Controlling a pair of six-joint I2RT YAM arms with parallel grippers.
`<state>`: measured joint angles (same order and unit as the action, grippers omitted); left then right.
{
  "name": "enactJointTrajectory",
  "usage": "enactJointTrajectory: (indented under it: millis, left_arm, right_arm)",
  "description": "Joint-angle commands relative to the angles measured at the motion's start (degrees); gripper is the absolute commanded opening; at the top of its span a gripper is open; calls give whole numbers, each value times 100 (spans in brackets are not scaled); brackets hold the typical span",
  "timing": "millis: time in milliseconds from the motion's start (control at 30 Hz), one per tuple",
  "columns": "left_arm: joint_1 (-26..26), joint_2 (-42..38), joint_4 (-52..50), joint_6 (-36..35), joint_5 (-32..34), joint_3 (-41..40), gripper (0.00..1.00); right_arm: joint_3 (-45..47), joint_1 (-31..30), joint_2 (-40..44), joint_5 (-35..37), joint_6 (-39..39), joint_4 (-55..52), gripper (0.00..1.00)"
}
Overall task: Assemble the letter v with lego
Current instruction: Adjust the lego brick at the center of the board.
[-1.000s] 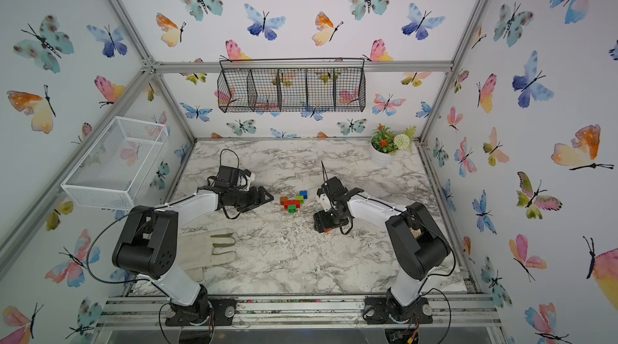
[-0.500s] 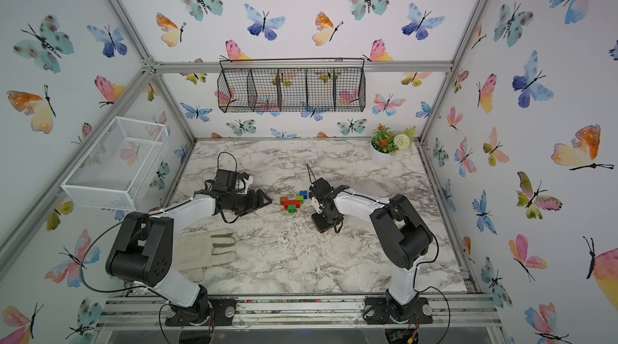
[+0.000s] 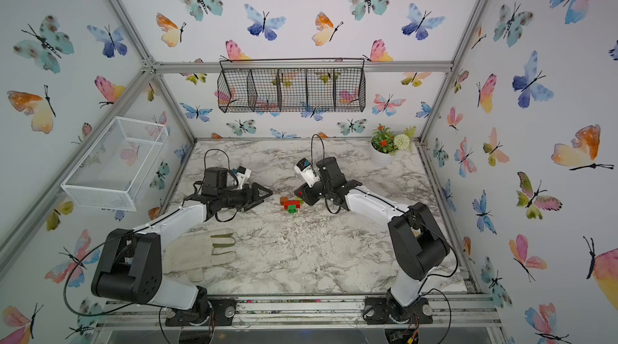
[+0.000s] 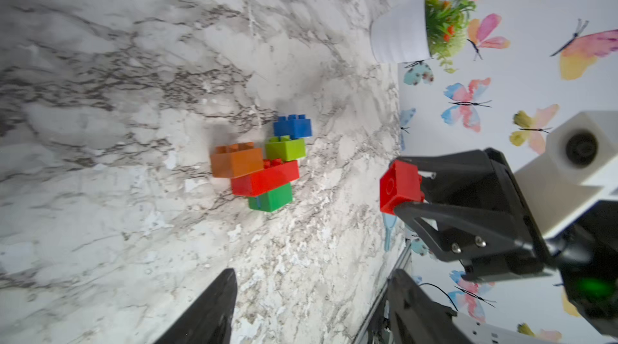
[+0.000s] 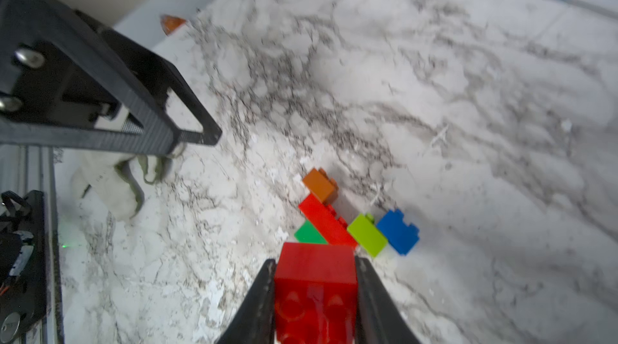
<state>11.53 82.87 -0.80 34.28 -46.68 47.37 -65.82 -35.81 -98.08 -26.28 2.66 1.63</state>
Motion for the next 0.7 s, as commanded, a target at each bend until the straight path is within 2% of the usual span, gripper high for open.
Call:
enactJointTrajectory:
  millis: [0,133,267,433,667]
  left_arm:
    - [46,-370,256,114,-679,26,72]
    - [60,-445,256,88,-930,25,66]
    - [163,-457,153,-73,-922,90,64]
    - [445,-249,-491,-567,-548,456,66]
    - [646,-31,-726,-668,-142,802,68]
  right_arm:
    - [-114,57,-233,-1239,883,934,1]
    - [0,101,-350,-2084,1942,1350,1]
    - [160,101,-364,-2487,2685,1562,1]
    - [-378,101,-617,-2745,3604,403,1]
    - [-431,101,-660,-2778,3760,312,1]
